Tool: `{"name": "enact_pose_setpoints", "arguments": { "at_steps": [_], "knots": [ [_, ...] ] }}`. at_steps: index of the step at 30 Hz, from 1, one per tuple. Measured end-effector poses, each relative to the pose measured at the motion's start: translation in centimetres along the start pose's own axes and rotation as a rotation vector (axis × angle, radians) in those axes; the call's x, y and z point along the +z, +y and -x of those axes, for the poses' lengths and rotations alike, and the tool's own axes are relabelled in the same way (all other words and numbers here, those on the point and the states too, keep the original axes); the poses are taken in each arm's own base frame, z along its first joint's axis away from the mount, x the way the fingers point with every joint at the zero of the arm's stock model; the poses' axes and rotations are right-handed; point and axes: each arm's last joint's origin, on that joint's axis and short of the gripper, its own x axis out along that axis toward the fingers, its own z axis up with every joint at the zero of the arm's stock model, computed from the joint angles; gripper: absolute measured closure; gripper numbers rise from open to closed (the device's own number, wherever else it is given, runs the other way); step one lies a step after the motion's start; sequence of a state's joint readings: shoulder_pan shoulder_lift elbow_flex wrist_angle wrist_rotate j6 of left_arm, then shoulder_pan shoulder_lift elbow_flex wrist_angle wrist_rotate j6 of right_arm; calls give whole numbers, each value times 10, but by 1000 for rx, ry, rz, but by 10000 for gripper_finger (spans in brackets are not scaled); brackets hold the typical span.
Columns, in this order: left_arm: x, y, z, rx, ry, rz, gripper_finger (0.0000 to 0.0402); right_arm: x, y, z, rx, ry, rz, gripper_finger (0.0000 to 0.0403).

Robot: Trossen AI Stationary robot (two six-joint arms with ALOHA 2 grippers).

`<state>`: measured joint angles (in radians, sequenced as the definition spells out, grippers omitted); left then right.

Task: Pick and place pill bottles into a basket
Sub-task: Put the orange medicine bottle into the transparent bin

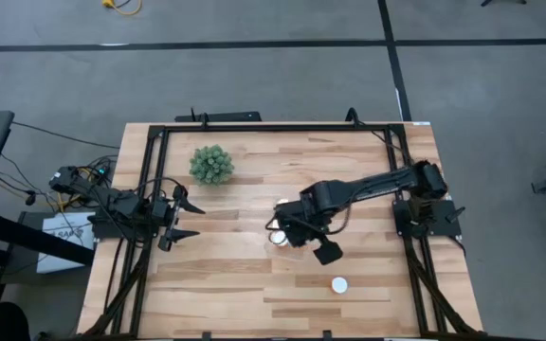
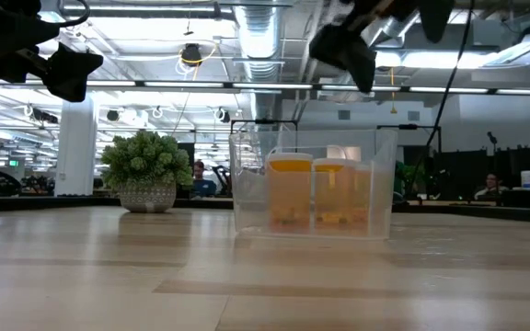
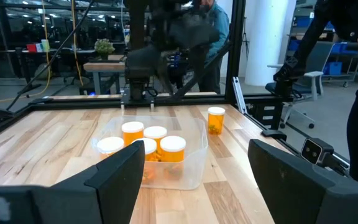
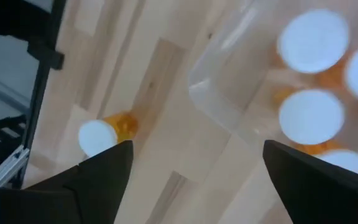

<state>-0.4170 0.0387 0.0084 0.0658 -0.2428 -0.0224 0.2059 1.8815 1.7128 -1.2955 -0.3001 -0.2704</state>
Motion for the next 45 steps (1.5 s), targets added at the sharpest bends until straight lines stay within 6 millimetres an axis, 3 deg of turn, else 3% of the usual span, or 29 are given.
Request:
{"name": "enact_pose_setpoints", "arguments": {
  "at_steps": [5,11,15,22,35,39,45],
  "knots": [
    [0,0,0,0,0,0,125,-20,15,15,-117,-116,44,48],
    [0,0,0,0,0,0,125,-55,26,34,-151,-298,-48,61],
    [0,0,0,0,0,0,125,-82,37,29,-142,-365,-103,68],
    [0,0,0,0,0,0,125,-123,60,-1,-87,-452,-198,68],
    [0,0,0,0,0,0,125,-146,112,-42,-139,-469,-65,74],
    [0,0,0,0,0,0,125,-151,117,-41,-221,-508,-55,72],
    [0,0,0,0,0,0,125,-147,120,-45,-179,-555,-177,73]
  ]
}}
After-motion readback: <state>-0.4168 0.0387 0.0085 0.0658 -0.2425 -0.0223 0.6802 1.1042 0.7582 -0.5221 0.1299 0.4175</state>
